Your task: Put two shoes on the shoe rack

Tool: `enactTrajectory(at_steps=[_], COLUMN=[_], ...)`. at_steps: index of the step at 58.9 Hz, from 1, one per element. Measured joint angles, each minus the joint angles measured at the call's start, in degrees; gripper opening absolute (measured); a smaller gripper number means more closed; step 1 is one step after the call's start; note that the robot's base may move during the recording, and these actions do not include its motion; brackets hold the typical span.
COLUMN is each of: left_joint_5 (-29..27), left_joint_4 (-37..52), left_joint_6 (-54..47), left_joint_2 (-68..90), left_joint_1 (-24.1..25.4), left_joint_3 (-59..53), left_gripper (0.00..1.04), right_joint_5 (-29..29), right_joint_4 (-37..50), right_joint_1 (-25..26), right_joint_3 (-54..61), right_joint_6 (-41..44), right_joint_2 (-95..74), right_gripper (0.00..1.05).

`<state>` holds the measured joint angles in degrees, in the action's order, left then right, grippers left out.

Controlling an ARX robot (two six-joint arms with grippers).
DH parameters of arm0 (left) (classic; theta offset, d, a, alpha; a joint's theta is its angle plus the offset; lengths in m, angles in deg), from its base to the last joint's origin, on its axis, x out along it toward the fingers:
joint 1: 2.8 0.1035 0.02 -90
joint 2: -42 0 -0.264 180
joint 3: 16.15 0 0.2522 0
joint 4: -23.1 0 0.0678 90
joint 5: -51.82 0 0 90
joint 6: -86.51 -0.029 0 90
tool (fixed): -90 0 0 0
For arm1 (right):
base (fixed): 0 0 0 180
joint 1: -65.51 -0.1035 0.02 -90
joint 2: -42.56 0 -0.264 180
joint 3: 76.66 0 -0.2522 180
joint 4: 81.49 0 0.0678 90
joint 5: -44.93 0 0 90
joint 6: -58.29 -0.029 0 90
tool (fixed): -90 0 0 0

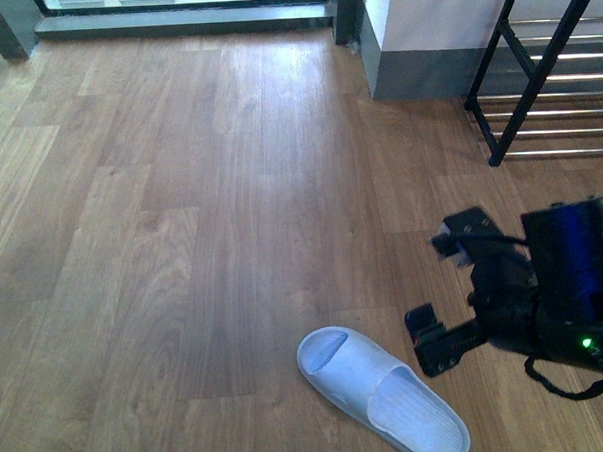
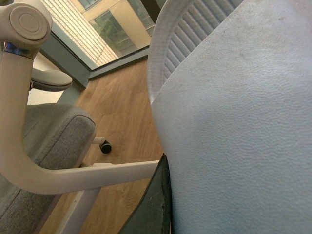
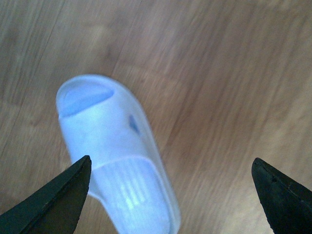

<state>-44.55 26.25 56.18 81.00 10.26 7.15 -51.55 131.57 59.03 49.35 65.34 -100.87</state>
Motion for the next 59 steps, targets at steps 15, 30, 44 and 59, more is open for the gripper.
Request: enactTrajectory(at_steps=[15, 30, 44, 59], left_joint_5=[0.0, 0.0, 0.0, 0.0], left_joint_4=[0.0, 0.0, 0.0, 0.0], left_joint_6=[0.02, 0.0, 0.02, 0.02], left_joint_2=[0.0, 0.0, 0.0, 0.0], left_joint_1=[0.0, 0.0, 0.0, 0.0], left_joint_3=[0.0, 0.0, 0.0, 0.0], left_gripper=[0.02, 0.02, 0.02, 0.02], right_joint_5=[0.33, 0.24, 0.02, -0.81], right_joint_4=[-0.59, -0.85, -1.53, -1.44], right_joint_1=[-0.59, 0.57, 1.4, 1.03], right_joint_3=[-5.33, -10.38, -14.19, -18.71], right_joint_6=[3.78, 6.71, 6.93, 6.19], right_joint_2=[-11.45, -16.22, -19.58, -23.1], right_gripper=[0.95, 0.95, 0.95, 0.95])
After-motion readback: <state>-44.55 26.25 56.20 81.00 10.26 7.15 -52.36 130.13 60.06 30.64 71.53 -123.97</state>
